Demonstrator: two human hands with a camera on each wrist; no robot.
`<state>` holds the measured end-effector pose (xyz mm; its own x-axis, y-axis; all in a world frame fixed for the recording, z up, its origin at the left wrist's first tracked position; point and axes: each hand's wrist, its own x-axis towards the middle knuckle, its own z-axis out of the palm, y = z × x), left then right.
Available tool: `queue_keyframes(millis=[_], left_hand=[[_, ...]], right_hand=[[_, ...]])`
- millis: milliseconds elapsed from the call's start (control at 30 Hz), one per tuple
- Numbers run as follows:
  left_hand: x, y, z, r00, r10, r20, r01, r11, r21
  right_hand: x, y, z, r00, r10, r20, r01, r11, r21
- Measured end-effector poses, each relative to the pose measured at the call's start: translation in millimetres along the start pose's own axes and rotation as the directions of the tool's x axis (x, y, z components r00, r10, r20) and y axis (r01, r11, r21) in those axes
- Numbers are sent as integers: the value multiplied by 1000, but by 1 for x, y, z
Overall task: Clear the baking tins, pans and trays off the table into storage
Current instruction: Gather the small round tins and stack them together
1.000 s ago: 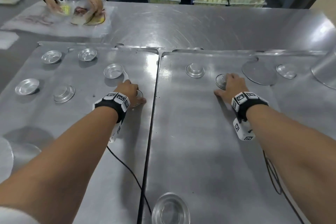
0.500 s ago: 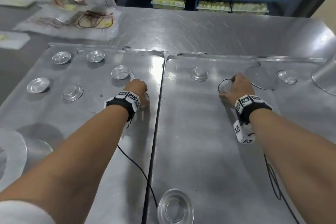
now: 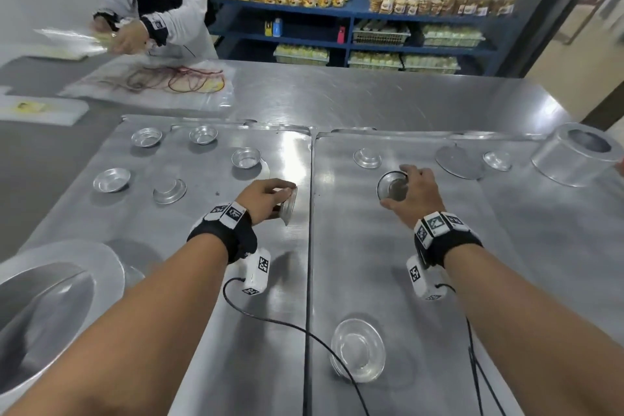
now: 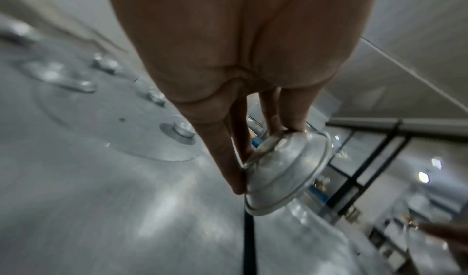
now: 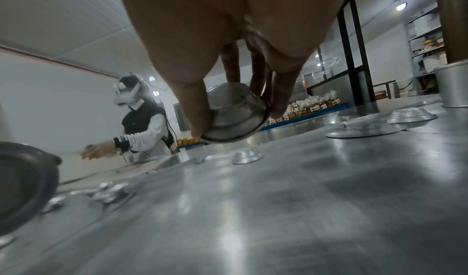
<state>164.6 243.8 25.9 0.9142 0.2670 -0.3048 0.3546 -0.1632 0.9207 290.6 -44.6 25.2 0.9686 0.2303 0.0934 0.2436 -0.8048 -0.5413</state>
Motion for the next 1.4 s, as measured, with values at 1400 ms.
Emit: queue_keyframes(millis=[1400], left_hand=[[-175,-80,-176,947,-199,-251,-4,776,-631]], right_hand=[[-192,-284,160,778,-547,309,178,664,726]])
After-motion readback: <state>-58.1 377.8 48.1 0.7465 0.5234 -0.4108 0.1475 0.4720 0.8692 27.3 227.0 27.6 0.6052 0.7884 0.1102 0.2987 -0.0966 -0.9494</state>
